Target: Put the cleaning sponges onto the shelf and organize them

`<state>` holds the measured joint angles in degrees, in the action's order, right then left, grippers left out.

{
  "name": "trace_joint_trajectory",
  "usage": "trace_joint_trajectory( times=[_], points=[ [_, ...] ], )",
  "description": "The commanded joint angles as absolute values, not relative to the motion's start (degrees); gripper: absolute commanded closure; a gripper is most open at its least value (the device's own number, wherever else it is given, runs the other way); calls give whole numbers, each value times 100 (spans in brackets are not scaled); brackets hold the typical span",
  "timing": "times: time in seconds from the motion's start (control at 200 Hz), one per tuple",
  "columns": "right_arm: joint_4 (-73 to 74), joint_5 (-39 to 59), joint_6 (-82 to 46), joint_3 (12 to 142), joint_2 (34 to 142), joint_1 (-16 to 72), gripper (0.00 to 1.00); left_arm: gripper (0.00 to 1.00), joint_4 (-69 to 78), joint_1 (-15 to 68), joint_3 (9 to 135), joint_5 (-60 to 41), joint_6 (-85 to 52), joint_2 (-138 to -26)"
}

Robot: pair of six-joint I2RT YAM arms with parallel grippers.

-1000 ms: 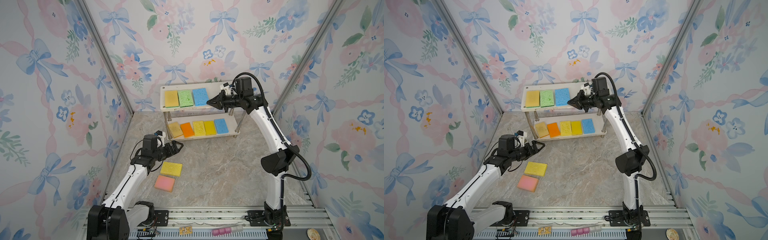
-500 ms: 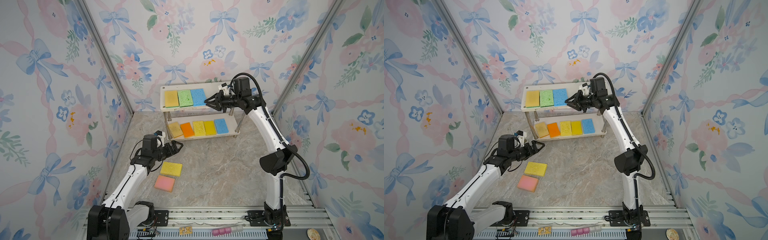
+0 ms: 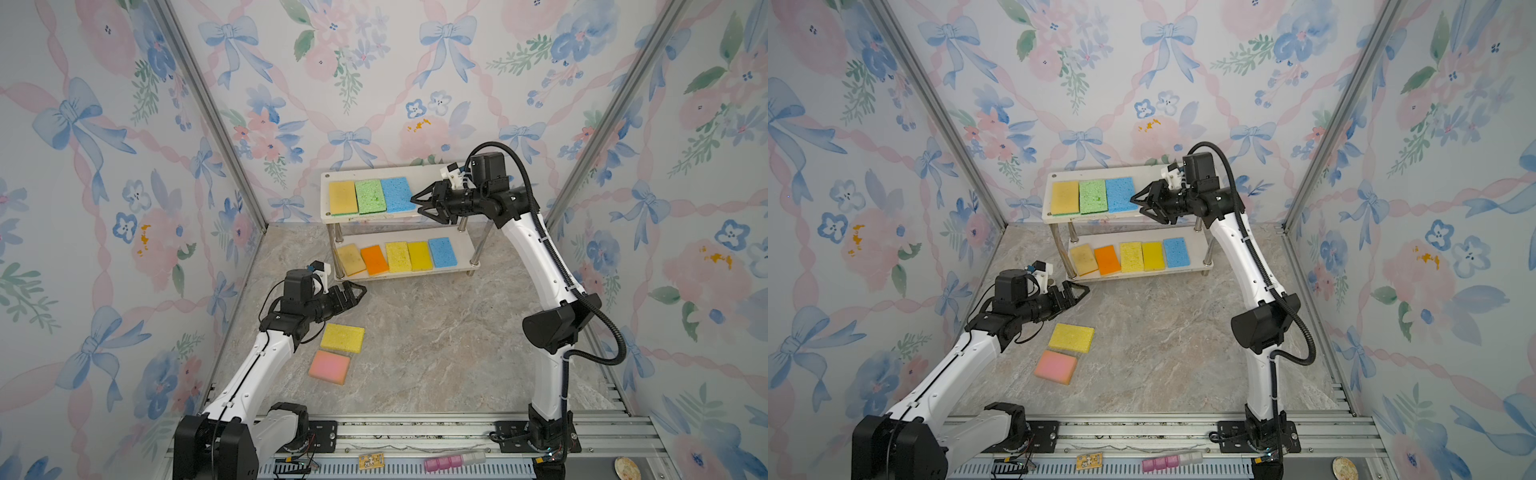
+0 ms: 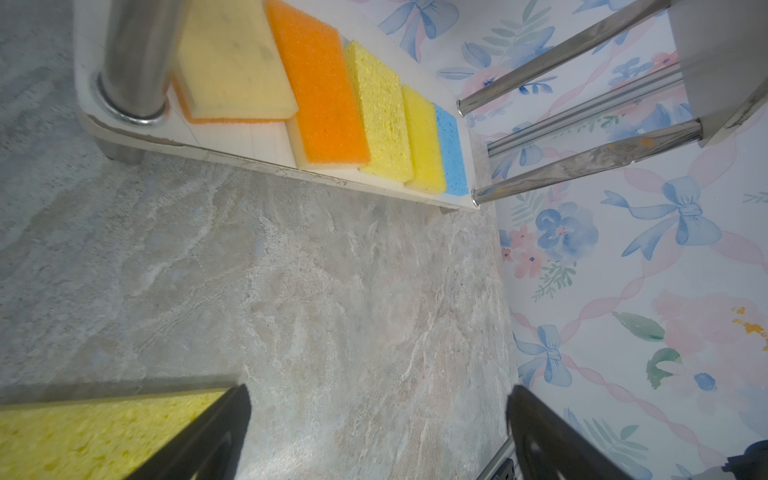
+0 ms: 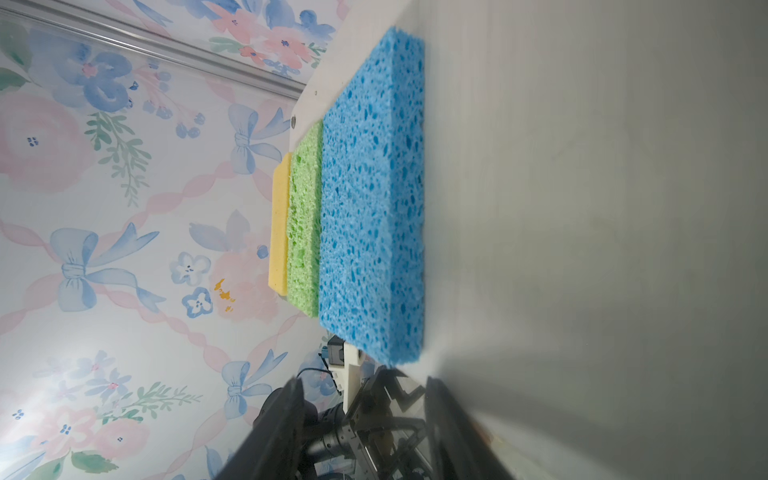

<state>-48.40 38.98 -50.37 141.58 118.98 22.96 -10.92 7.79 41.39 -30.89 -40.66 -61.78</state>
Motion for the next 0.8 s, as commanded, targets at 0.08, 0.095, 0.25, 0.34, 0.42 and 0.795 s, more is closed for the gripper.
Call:
trace_joint_trajectory(
  times=[0.08,0.095,0.25,0.34,0.42,0.795],
  points=[
    [-5522,3457,-4654,14150,11635,2352,48,2,-1362,734,4209,-3036,-3968,-6055],
    [-5540,3423,-4615,14150,11610,2362,48,2,-1384,737,4223,-3026,-3950,-6049],
    [-5900,2824,-4068,13773,11112,2602,48,2,-2012,756,4470,-2540,-3741,-5963],
    [-5684,2097,-3740,12712,10341,2968,47,2,-2412,765,4482,-2116,-3704,-5823],
    [-5087,1812,-3735,11430,9595,3257,46,2,-2838,771,4465,-1703,-3562,-5683],
    [-3227,1872,-4611,7256,8107,4176,38,2,-3342,769,3968,-749,-3359,-5909]
  ],
)
